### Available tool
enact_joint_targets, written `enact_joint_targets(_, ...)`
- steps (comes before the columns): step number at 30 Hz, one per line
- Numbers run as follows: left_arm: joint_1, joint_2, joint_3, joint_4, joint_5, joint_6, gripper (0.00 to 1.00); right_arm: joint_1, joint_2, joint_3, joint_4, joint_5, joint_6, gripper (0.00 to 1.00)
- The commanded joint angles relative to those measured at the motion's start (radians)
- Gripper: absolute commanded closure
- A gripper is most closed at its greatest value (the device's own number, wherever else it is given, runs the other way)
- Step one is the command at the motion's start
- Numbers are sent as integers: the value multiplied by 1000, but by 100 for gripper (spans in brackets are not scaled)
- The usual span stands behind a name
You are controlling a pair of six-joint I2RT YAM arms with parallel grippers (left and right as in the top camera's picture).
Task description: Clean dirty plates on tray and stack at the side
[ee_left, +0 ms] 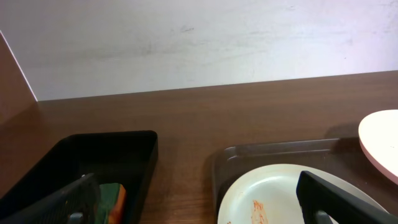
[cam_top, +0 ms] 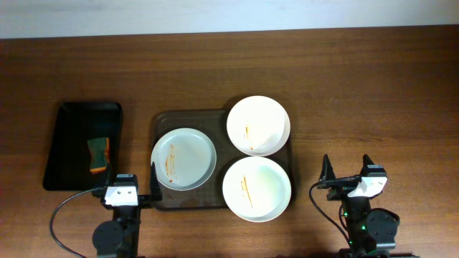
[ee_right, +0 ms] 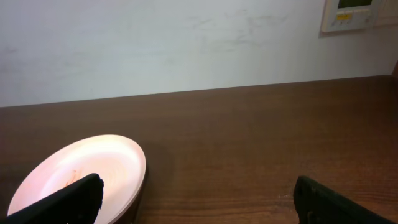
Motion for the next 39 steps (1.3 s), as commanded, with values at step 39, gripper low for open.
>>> enact_joint_targets(39,-2,1362,1259,-937,435,78,1,59,1249,1208,-797,-489,19,1)
